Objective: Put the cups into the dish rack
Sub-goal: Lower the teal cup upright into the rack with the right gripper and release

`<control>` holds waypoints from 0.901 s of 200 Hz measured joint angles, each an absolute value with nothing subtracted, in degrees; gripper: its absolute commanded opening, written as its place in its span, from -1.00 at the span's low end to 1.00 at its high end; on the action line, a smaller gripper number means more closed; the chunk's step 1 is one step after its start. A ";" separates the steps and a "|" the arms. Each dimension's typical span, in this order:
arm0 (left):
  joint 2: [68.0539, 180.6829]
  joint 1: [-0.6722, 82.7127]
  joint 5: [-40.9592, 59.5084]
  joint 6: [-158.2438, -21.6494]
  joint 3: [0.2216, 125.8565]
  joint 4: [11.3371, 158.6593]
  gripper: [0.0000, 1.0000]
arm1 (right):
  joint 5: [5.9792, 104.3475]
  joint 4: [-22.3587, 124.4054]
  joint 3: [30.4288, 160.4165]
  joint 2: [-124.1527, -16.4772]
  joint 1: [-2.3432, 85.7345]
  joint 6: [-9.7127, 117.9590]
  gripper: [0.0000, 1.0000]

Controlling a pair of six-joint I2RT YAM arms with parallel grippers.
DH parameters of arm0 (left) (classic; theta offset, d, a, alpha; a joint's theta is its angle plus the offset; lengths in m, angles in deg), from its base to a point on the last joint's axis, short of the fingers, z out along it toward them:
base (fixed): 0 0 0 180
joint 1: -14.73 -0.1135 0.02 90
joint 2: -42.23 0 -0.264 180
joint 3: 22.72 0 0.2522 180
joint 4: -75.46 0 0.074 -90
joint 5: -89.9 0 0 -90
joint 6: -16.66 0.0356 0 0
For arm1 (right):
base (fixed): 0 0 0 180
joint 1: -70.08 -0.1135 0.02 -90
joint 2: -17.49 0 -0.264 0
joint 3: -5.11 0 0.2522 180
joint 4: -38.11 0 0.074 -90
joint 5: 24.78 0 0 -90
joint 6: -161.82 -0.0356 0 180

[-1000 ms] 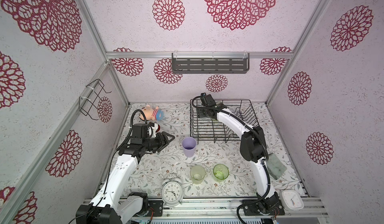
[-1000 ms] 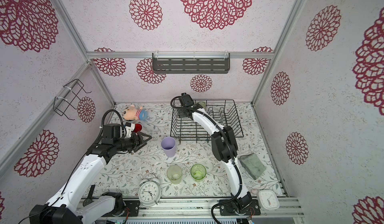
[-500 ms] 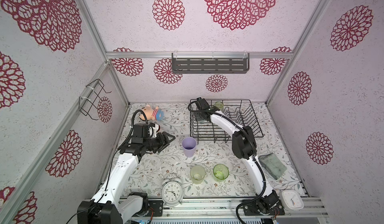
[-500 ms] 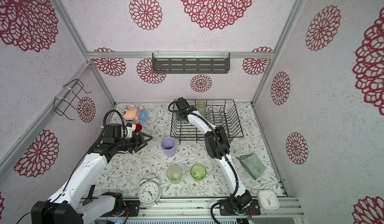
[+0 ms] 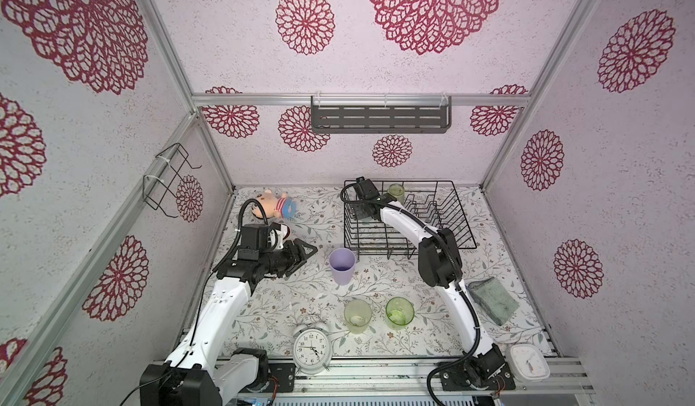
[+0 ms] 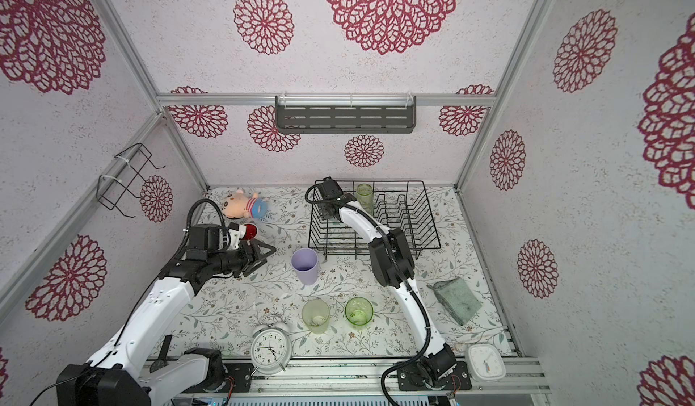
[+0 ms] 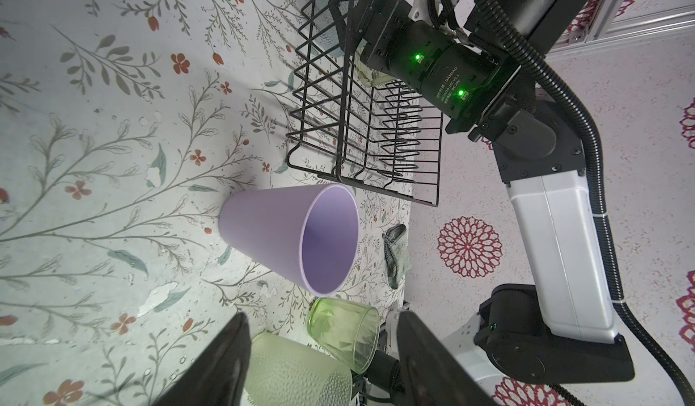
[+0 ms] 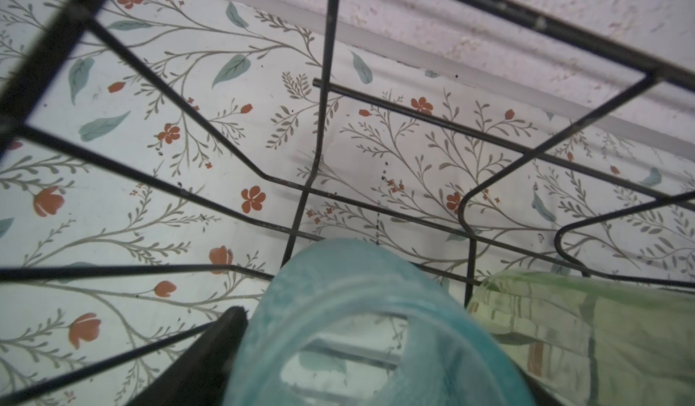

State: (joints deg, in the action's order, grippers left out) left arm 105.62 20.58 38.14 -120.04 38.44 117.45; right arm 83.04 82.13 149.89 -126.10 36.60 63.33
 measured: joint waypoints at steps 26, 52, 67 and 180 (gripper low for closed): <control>105.62 20.58 38.14 -120.04 38.44 117.45 0.32 | 82.97 82.13 149.89 -126.10 36.60 63.81 0.78; 105.62 20.58 38.14 -120.08 38.44 117.45 0.40 | 82.69 82.13 149.89 -126.08 36.60 64.23 0.84; 105.62 20.58 38.16 -120.17 38.44 117.42 0.52 | 82.43 82.27 149.89 -125.97 36.60 64.31 0.86; 107.20 27.18 31.43 -118.97 39.09 118.93 0.62 | 75.67 82.29 132.41 -97.84 36.23 60.51 0.69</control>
